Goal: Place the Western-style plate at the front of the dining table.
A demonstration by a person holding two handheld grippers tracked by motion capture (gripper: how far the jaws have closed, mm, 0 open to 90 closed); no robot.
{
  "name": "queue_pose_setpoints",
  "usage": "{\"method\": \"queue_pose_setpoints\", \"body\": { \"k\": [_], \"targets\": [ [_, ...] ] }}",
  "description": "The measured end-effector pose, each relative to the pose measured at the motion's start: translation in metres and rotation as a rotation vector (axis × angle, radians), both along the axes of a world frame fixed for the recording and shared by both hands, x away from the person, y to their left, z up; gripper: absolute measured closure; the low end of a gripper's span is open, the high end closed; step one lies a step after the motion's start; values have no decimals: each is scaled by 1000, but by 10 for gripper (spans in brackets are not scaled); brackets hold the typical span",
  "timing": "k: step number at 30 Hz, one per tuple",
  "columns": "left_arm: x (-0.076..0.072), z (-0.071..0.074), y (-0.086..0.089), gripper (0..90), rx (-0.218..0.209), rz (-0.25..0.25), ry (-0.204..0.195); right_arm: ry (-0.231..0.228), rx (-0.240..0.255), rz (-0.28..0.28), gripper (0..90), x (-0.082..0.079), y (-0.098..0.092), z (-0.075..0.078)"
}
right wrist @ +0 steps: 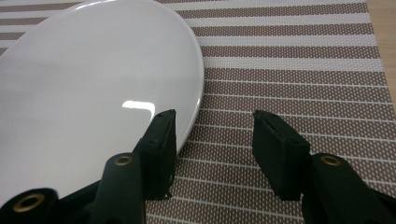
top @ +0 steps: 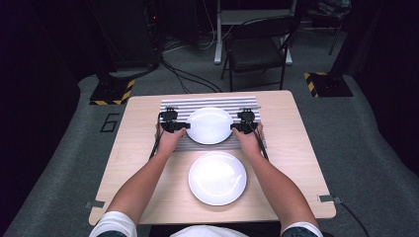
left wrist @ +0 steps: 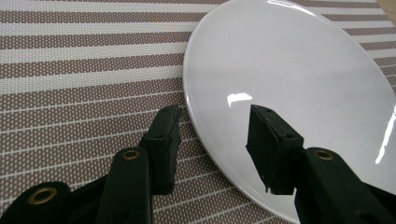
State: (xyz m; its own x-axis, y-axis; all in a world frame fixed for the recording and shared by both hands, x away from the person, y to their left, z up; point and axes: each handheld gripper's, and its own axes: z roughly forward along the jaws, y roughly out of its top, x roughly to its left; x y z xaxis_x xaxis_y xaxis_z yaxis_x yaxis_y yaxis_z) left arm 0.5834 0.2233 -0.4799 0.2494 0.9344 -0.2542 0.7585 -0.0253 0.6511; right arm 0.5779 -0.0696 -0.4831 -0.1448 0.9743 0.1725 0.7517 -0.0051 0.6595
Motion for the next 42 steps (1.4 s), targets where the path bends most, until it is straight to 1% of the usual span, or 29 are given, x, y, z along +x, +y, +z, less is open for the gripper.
{"method": "queue_pose_setpoints", "body": {
  "k": [1,2,3,4,6,7,9,11,14,19,20,21,22,23,24,26,28,29,30,31,32,34,35,36,37,38,40,42],
  "targets": [
    [-1,1,1,538,1,-5,-4,0,8,3,495,-3,-1,2],
    [-4,3,2,537,-2,-4,-8,-7,2,8,495,-4,-3,3],
    [-5,5,3,533,7,-10,-12,-11,3,13,495,-7,-4,4],
    [-7,6,4,531,5,-9,-15,-13,3,13,495,-8,-5,5],
    [-10,9,6,529,5,-16,-32,-16,14,17,495,-12,-7,8],
    [-12,10,7,525,7,-17,-33,-19,14,19,495,-15,-9,9],
    [-16,12,9,525,0,-25,-38,-22,13,37,494,-18,-10,12],
    [-19,14,11,525,0,-36,-40,-33,20,49,494,-22,-11,17],
    [-25,17,15,522,7,-45,-60,-46,27,62,491,-27,-11,23],
    [-33,22,20,506,14,-60,-67,-59,27,92,480,-39,-9,30],
    [-34,24,22,502,13,-63,-70,-66,24,102,477,-41,-9,30],
    [-36,25,23,497,6,-69,-73,-64,27,103,474,-44,-9,30],
    [-38,26,23,493,-6,-64,-74,-70,26,111,472,-46,-10,30],
    [-39,28,23,491,-1,-73,-77,-62,36,109,469,-49,-11,30],
    [-41,29,23,491,1,-79,-77,-68,36,117,467,-51,-12,29],
    [-45,31,23,491,7,-91,-88,-76,50,125,465,-57,-15,29],
    [-48,32,23,491,1,-91,-95,-69,59,123,463,-60,-16,29],
    [-50,32,24,492,2,-98,-99,-67,56,135,463,-62,-17,29],
    [-52,32,24,493,0,-97,-106,-74,58,138,462,-64,-19,29],
    [-54,31,24,495,-2,-100,-104,-75,68,133,461,-66,-19,29],
    [-56,31,24,494,-2,-105,-107,-79,63,140,461,-68,-21,29],
    [-60,30,25,493,-6,-108,-109,-80,80,140,461,-72,-24,29],
    [-62,30,25,492,-8,-109,-108,-81,79,144,461,-74,-25,29],
    [-64,30,25,491,-12,-114,-111,-82,78,143,460,-77,-27,29],
    [-67,30,25,490,-17,-116,-111,-82,88,137,459,-80,-27,29],
    [-69,30,25,489,-16,-122,-113,-89,84,143,459,-84,-30,28],
    [-74,29,24,488,-15,-134,-114,-88,90,140,457,-87,-31,27],
    [-80,29,24,483,-11,-139,-120,-86,85,143,453,-91,-33,26]
  ]
}}
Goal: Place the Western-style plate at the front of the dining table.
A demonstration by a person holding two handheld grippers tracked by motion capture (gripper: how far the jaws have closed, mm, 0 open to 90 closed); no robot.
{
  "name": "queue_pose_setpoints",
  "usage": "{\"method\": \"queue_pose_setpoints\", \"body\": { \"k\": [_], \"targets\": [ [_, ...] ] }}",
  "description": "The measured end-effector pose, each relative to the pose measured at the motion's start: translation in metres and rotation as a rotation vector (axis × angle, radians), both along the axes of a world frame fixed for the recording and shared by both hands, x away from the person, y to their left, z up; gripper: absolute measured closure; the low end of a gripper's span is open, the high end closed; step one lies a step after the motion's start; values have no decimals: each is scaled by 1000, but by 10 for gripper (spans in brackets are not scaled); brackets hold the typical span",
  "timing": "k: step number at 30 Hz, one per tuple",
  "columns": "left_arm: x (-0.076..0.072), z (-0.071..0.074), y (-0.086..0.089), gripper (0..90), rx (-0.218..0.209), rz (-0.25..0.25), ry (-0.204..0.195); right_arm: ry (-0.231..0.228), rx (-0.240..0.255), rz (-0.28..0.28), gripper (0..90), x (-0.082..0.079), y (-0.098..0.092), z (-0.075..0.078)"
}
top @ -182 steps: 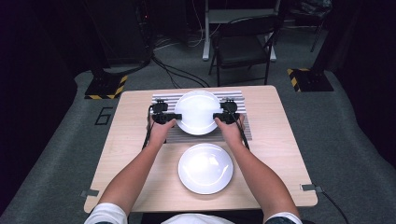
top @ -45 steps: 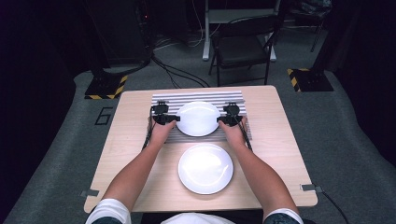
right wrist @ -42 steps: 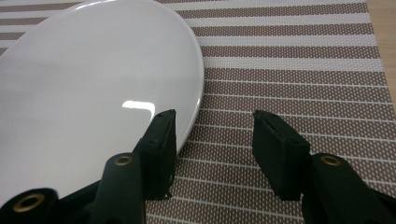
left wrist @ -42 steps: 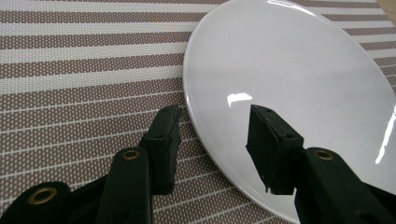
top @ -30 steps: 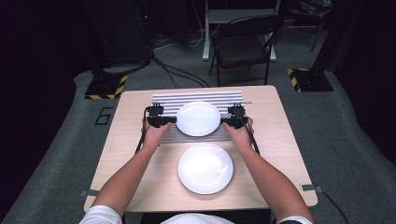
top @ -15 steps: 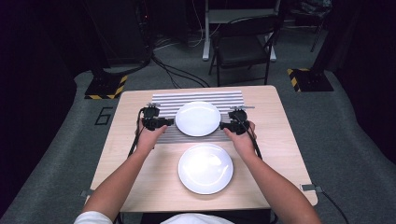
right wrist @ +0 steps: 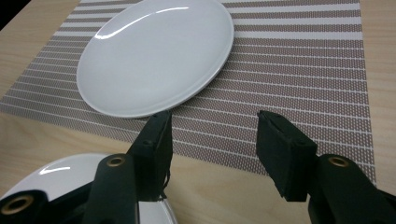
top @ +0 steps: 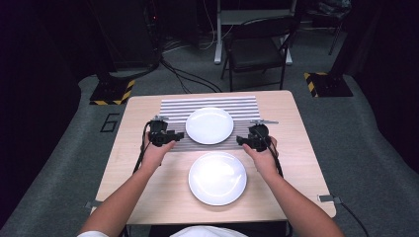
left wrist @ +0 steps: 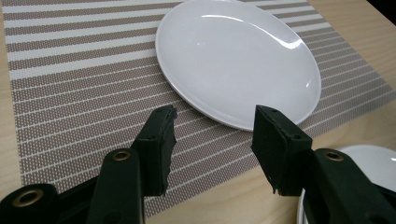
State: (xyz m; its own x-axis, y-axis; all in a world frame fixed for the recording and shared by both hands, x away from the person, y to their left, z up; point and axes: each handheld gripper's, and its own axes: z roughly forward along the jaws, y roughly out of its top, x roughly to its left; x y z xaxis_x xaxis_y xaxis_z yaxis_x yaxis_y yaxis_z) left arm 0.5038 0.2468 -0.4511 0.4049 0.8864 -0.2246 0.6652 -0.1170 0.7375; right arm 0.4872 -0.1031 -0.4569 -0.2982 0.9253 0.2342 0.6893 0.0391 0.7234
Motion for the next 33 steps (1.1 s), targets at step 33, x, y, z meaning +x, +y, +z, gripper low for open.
{"method": "queue_pose_setpoints", "body": {
  "k": [33],
  "targets": [
    [-42,-45,26,444,80,8,-4,-16,-65,-27,429,-43,-22,-37]
  ]
}}
